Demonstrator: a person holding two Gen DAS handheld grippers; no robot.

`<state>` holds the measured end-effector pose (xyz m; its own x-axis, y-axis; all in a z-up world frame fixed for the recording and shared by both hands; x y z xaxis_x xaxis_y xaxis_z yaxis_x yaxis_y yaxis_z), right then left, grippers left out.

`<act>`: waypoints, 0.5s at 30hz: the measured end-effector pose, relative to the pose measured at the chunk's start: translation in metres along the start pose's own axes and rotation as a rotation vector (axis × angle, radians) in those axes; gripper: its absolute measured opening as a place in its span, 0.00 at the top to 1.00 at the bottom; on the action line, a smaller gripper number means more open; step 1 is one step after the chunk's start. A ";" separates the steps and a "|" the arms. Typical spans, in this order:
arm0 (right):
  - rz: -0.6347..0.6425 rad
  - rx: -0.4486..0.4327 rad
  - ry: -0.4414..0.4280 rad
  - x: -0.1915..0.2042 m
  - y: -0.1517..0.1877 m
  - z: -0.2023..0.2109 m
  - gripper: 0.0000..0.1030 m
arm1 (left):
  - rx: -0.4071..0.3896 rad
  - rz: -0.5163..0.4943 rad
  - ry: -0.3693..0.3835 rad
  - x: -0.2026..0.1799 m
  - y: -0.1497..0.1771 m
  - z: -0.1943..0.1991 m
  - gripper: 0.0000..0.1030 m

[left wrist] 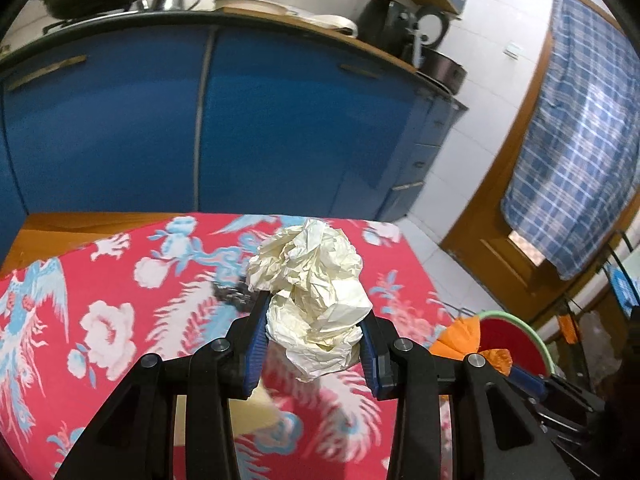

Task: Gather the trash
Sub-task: 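Carry the paper and orange scrubber over the red bucket with both grippers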

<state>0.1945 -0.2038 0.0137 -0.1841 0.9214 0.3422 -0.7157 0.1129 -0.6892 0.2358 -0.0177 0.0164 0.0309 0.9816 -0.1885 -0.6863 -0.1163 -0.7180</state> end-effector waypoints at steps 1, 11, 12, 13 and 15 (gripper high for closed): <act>-0.004 -0.007 0.000 -0.001 0.002 0.005 0.71 | 0.000 -0.011 0.011 -0.005 0.001 0.003 0.61; -0.040 -0.077 0.055 -0.023 0.011 0.054 0.73 | 0.010 -0.084 0.095 -0.047 0.010 0.018 0.61; -0.046 -0.085 0.064 -0.027 0.011 0.060 0.73 | 0.017 -0.095 0.101 -0.053 0.011 0.019 0.61; -0.053 -0.093 0.073 -0.032 0.012 0.065 0.73 | 0.019 -0.105 0.105 -0.058 0.012 0.020 0.60; -0.070 -0.108 0.091 -0.042 0.015 0.076 0.73 | 0.020 -0.125 0.110 -0.066 0.013 0.023 0.61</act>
Point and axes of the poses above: each gripper's, at about its wrist camera, not at the fingertips, and z roughly against the way its jaws point, x to its left, y to its underside, the point moved 1 cm from there along -z, roughly the way its jaws point, and after that the axes turned 7 degrees about -y, right-handed, at the moved point
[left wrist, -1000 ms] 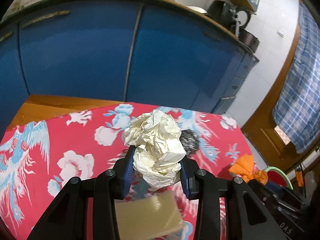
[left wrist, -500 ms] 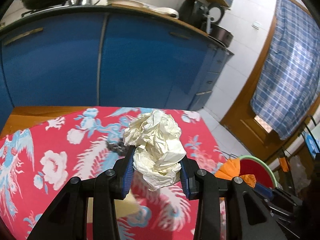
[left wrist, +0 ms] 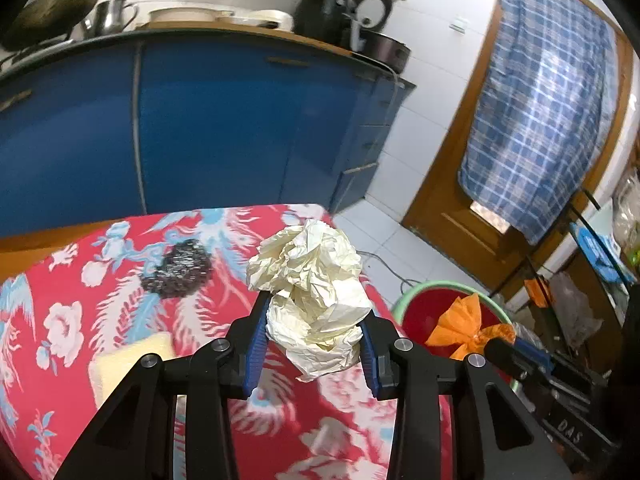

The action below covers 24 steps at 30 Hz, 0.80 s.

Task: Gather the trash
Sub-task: 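Carry the paper and orange scrubber over the red bucket with both grippers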

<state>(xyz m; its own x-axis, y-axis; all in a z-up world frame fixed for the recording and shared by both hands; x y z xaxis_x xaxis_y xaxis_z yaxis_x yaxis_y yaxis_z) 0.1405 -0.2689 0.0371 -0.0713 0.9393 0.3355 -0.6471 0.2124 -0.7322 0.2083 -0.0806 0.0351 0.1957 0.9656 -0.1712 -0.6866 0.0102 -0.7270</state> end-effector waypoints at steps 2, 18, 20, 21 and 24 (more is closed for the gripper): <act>-0.015 -0.011 0.020 -0.012 0.002 0.007 0.73 | 0.001 -0.023 0.006 -0.011 0.001 0.003 0.60; -0.194 -0.013 0.115 -0.102 0.026 0.024 0.71 | 0.067 -0.145 0.088 -0.096 0.022 0.000 0.60; -0.209 -0.007 0.115 -0.109 0.029 0.021 0.71 | 0.078 -0.157 0.093 -0.105 0.025 -0.003 0.60; -0.219 -0.003 0.115 -0.113 0.030 0.020 0.70 | 0.082 -0.162 0.095 -0.109 0.026 -0.004 0.60; -0.252 0.002 0.106 -0.126 0.035 0.019 0.59 | 0.093 -0.175 0.101 -0.120 0.031 -0.009 0.60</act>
Point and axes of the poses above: each gripper's, at about its wrist camera, not at the fingertips, and z roughly against the way its jaws point, x to its left, y to its underside, the point moved 1 cm from there along -z, roughly the way its jaws point, and after that the axes turned 7 degrees about -y, right-handed, at the moved point
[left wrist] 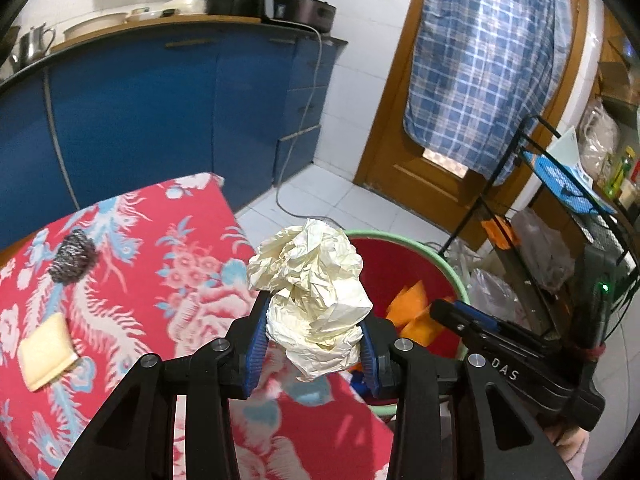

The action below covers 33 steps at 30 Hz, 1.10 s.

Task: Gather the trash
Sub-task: 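Carry the paper and orange scrubber over the red bucket with both grippers, then open both grippers to drop the paper and scrubber into the bucket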

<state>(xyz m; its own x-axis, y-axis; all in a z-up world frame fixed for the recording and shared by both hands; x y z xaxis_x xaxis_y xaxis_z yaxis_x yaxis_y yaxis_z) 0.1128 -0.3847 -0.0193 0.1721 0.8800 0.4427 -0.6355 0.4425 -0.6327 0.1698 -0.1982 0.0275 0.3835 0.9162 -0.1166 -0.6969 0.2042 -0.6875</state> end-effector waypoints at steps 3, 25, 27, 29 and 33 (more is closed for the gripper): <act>-0.032 0.000 -0.011 -0.009 0.001 0.000 0.55 | 0.018 -0.018 0.002 -0.012 0.003 -0.008 0.60; -0.130 -0.044 -0.024 -0.049 0.007 0.024 0.45 | 0.125 -0.111 0.002 -0.056 0.017 -0.051 0.45; -0.130 -0.043 -0.027 -0.047 0.008 0.025 0.44 | 0.123 -0.104 -0.001 -0.053 0.017 -0.049 0.45; -0.127 -0.043 -0.030 -0.045 0.008 0.026 0.43 | 0.121 -0.096 -0.006 -0.050 0.017 -0.047 0.45; -0.118 -0.042 -0.040 -0.038 0.010 0.029 0.41 | 0.114 -0.075 -0.021 -0.040 0.017 -0.041 0.45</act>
Point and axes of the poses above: each gripper's, at about its wrist camera, not at the fingertips, and z roughly against the way its jaws point, x to its left, y to its underside, the point moved 1 cm from there along -z, roughly the way its jaws point, and after that the axes turned 7 degrees about -y, right-handed, at the moved point
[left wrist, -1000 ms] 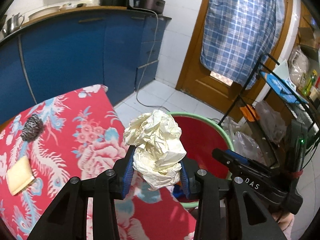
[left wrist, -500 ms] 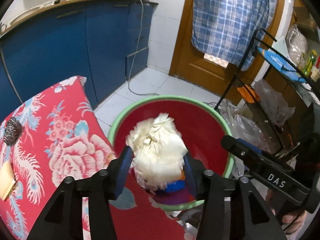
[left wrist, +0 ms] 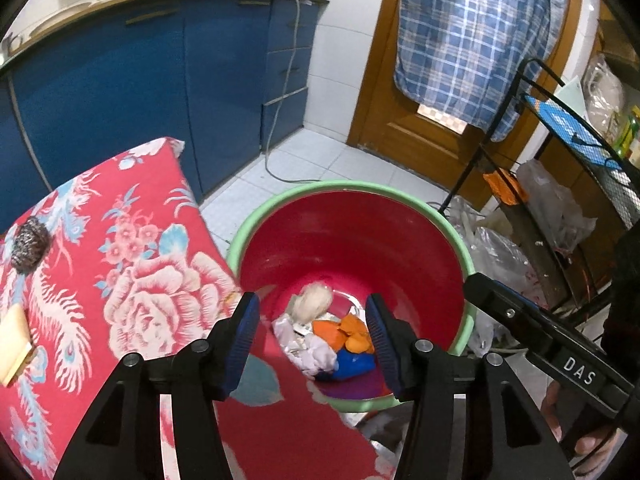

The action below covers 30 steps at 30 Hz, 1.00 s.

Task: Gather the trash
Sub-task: 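Open both grippers to drop the paper and scrubber into the bucket, then move the left gripper back over the table to the steel wool scrubber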

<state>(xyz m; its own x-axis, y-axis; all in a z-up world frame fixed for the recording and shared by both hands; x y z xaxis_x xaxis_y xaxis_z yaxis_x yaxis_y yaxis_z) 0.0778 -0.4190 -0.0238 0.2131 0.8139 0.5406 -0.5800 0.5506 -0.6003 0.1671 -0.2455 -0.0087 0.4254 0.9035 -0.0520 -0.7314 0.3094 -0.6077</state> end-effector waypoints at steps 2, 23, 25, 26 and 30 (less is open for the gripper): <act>0.008 0.007 -0.003 0.005 0.001 0.000 0.41 | -0.011 0.005 -0.013 0.006 0.000 0.005 0.45; 0.018 0.043 -0.008 0.037 0.010 0.000 0.32 | -0.096 0.131 -0.315 0.152 -0.031 0.029 0.45; 0.022 0.038 -0.008 0.041 0.010 0.003 0.30 | -0.098 0.150 -0.346 0.167 -0.034 0.026 0.45; 0.022 0.037 -0.008 0.041 0.010 0.003 0.30 | -0.097 0.158 -0.358 0.174 -0.035 0.024 0.45; 0.022 0.032 -0.005 0.045 0.010 0.005 0.26 | -0.074 0.192 -0.401 0.203 -0.037 0.013 0.45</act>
<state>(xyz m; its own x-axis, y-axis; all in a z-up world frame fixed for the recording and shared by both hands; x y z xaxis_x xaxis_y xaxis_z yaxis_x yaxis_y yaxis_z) 0.0777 -0.3774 -0.0028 0.1960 0.8247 0.5305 -0.6097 0.5262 -0.5927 0.2737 -0.0692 0.0131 0.0352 0.9905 0.1329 -0.7304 0.1162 -0.6730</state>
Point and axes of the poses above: each gripper's, at about its wrist camera, not at the fingertips, and z roughly against the way its jaws point, x to its left, y to its underside, the point moved 1 cm from there along -z, roughly the way its jaws point, and after that the axes turned 7 degrees about -y, right-handed, at the moved point
